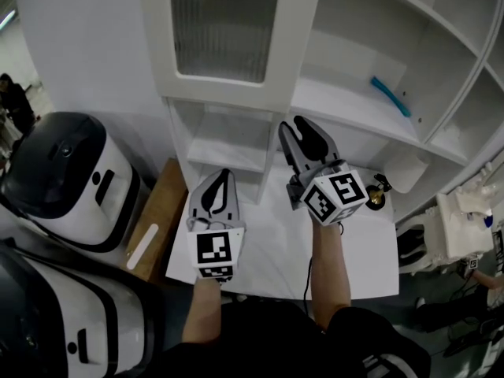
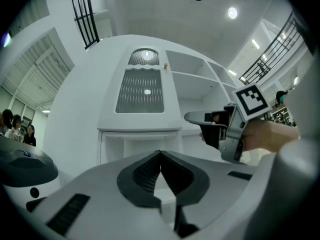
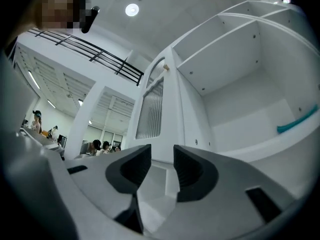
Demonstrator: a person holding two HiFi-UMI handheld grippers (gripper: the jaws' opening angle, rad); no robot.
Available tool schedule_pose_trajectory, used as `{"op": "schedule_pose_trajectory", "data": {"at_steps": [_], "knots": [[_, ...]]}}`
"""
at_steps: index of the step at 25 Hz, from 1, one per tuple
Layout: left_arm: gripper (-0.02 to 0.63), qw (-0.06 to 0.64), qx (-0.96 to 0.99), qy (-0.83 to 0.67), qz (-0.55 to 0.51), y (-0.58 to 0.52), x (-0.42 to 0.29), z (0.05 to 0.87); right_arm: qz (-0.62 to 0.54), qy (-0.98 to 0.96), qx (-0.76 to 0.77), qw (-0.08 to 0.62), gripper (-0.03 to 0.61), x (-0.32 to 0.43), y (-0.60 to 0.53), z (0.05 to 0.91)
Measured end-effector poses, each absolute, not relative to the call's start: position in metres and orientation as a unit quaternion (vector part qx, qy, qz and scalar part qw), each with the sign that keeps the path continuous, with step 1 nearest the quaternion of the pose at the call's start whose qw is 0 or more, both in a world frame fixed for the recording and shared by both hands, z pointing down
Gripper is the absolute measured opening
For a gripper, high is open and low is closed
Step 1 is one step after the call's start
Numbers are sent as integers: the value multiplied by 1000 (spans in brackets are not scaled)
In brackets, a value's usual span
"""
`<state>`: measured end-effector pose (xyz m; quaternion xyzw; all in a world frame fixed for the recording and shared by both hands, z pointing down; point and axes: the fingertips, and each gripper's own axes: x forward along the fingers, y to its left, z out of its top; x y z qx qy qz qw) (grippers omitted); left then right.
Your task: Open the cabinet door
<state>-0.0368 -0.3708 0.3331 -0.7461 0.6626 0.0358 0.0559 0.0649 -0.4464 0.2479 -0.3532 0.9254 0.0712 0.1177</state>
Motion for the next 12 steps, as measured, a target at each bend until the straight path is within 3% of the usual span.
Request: {"op": "schedule_pose_trajectory", "data": {"at_steps": [12], "knots": [[14, 65, -719, 691, 26, -391, -62, 331, 99, 926, -345, 116, 190, 55, -486, 226]]}}
